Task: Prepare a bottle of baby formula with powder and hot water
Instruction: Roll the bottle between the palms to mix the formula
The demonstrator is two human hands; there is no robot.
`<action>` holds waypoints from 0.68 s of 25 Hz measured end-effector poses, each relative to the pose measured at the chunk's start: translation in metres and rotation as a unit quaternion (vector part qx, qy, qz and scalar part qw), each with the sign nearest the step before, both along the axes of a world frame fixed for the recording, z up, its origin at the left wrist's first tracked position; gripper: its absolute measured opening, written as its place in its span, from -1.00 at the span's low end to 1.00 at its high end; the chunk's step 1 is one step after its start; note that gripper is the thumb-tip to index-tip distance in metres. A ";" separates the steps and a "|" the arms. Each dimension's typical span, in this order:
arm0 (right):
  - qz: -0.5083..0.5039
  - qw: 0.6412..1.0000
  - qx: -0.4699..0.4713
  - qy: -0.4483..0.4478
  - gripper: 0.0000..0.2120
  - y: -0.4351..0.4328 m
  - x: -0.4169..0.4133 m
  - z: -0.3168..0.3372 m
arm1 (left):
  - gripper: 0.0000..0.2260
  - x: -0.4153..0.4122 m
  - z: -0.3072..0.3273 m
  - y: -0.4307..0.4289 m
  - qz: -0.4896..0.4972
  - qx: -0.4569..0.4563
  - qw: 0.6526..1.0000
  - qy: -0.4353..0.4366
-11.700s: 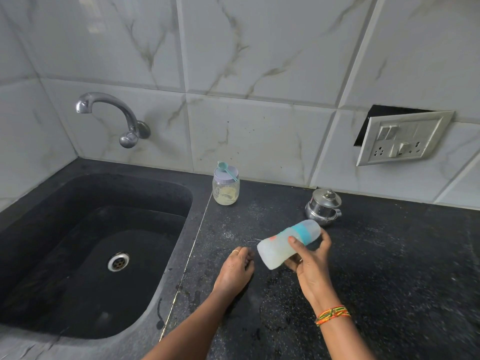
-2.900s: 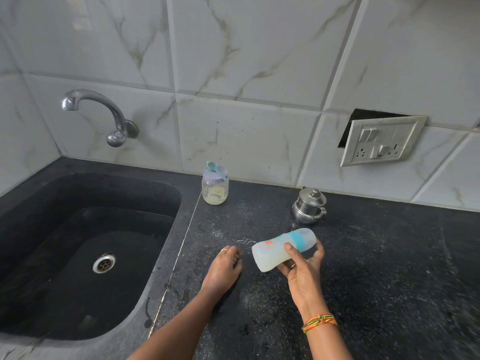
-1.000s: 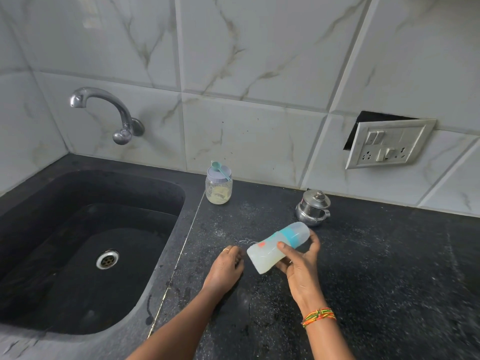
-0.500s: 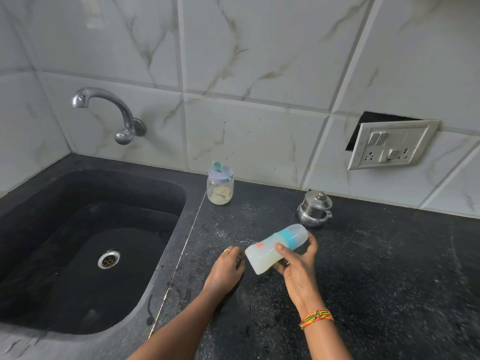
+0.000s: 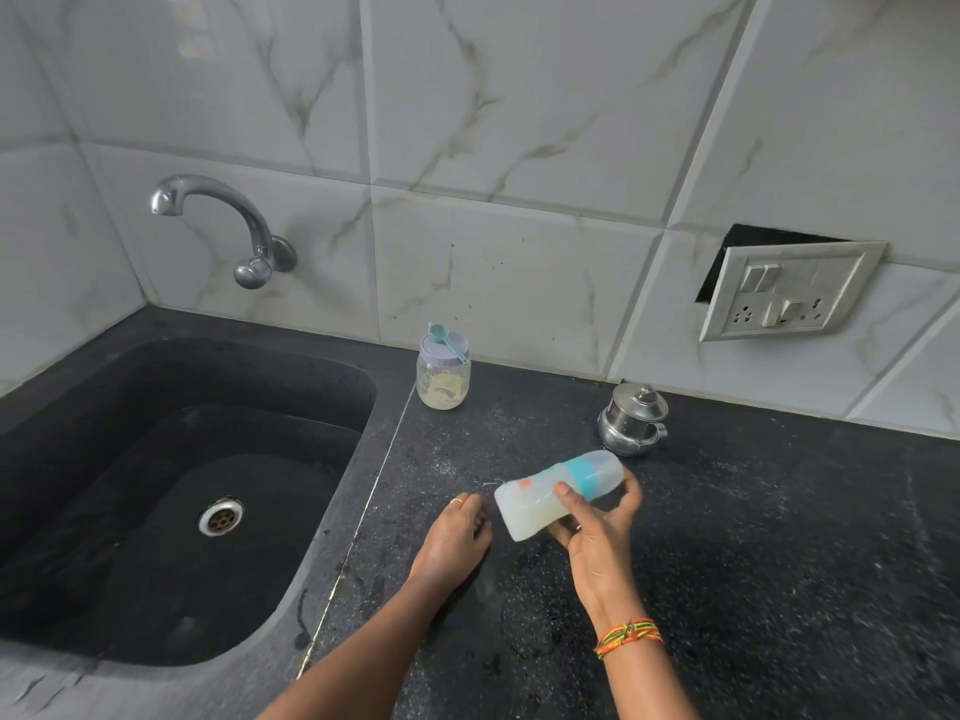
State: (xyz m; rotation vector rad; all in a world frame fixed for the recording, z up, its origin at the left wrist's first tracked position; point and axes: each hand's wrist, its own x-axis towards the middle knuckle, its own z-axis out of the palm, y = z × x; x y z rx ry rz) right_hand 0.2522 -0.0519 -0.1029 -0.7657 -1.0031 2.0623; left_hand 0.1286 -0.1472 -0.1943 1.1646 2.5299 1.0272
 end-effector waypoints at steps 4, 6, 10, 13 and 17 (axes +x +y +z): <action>-0.032 0.999 -0.025 0.024 -0.39 0.002 0.001 -0.003 | -0.88 0.000 0.000 0.001 0.004 0.011 1.000 -0.012; -0.014 1.000 -0.022 0.016 -0.37 0.001 0.002 -0.002 | -0.90 0.000 0.000 0.000 0.004 0.011 1.000 -0.010; -0.011 1.000 -0.020 0.011 -0.36 0.001 0.003 -0.002 | -0.89 0.000 0.000 0.001 0.007 0.009 1.000 -0.004; 0.030 1.000 -0.003 0.004 -0.35 0.001 0.003 -0.001 | -0.90 0.000 -0.001 0.000 0.010 0.001 1.000 -0.004; 0.025 1.000 0.001 0.009 -0.31 0.004 0.002 0.003 | -0.96 0.000 -0.002 0.001 0.012 -0.004 1.000 0.002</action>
